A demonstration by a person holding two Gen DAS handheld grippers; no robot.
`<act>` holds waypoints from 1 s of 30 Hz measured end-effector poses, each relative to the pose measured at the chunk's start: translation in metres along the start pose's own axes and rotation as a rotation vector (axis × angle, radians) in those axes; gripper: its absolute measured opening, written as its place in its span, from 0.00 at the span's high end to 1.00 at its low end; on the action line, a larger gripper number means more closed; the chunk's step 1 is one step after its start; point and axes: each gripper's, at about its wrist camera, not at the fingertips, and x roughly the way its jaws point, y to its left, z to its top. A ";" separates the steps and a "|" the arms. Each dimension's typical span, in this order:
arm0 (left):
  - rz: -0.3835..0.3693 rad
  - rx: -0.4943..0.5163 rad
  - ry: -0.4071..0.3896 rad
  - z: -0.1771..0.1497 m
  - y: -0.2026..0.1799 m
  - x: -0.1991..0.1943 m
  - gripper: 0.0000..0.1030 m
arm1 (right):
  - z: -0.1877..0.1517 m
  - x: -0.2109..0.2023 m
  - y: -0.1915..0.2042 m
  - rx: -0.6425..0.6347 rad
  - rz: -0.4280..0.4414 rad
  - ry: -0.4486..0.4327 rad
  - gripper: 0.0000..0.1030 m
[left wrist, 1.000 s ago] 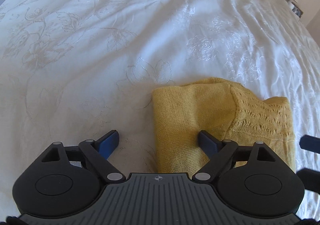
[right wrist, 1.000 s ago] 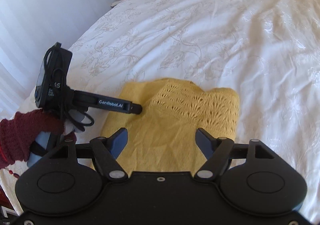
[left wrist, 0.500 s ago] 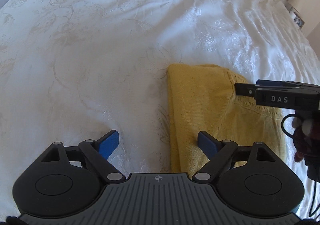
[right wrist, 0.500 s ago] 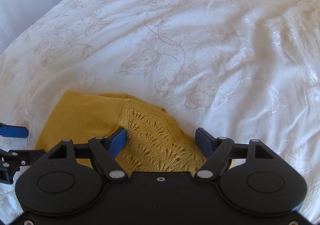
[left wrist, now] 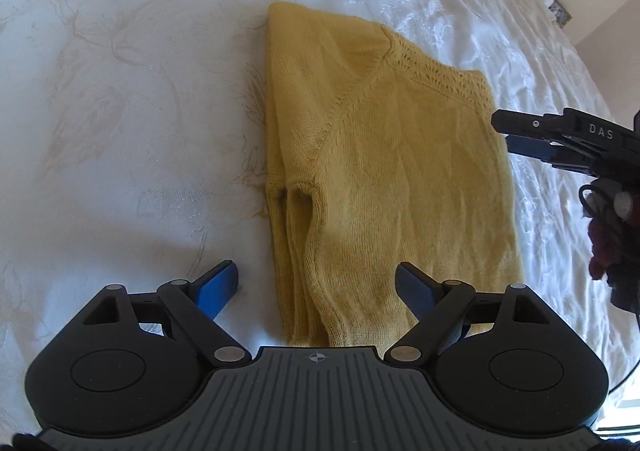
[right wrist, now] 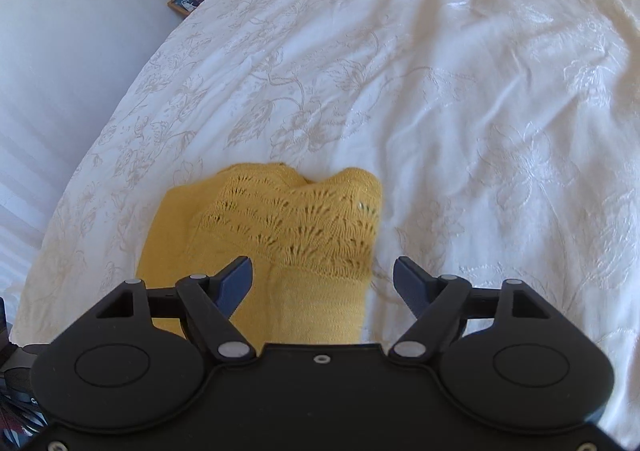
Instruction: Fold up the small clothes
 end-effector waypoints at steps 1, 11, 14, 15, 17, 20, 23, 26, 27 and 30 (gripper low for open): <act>-0.007 0.001 0.006 0.001 -0.001 0.004 0.17 | -0.001 0.002 -0.002 0.006 0.012 0.009 0.23; -0.133 -0.040 -0.014 0.027 -0.003 0.034 0.10 | 0.014 0.056 -0.015 0.152 0.191 0.066 0.17; -0.164 -0.012 -0.017 0.036 -0.012 0.043 0.04 | 0.021 0.066 -0.013 0.188 0.241 0.068 0.11; -0.167 0.003 -0.018 0.038 -0.015 0.045 0.03 | 0.023 0.068 -0.012 0.188 0.250 0.069 0.10; -0.179 0.025 -0.021 0.040 -0.020 0.047 0.01 | 0.025 0.072 -0.008 0.171 0.257 0.073 0.07; -0.192 0.035 -0.016 0.040 -0.021 0.046 0.01 | 0.026 0.073 -0.004 0.147 0.257 0.077 0.04; -0.229 0.021 -0.004 0.033 -0.015 0.040 0.02 | 0.023 0.069 -0.006 0.136 0.266 0.082 0.05; -0.244 0.007 0.014 0.022 -0.009 0.034 0.08 | 0.018 0.062 -0.014 0.147 0.273 0.088 0.09; -0.242 0.009 0.018 0.019 -0.009 0.033 0.11 | 0.017 0.060 -0.015 0.151 0.272 0.089 0.10; -0.246 -0.010 0.017 0.015 -0.004 0.032 0.50 | 0.015 0.056 -0.017 0.147 0.229 0.095 0.35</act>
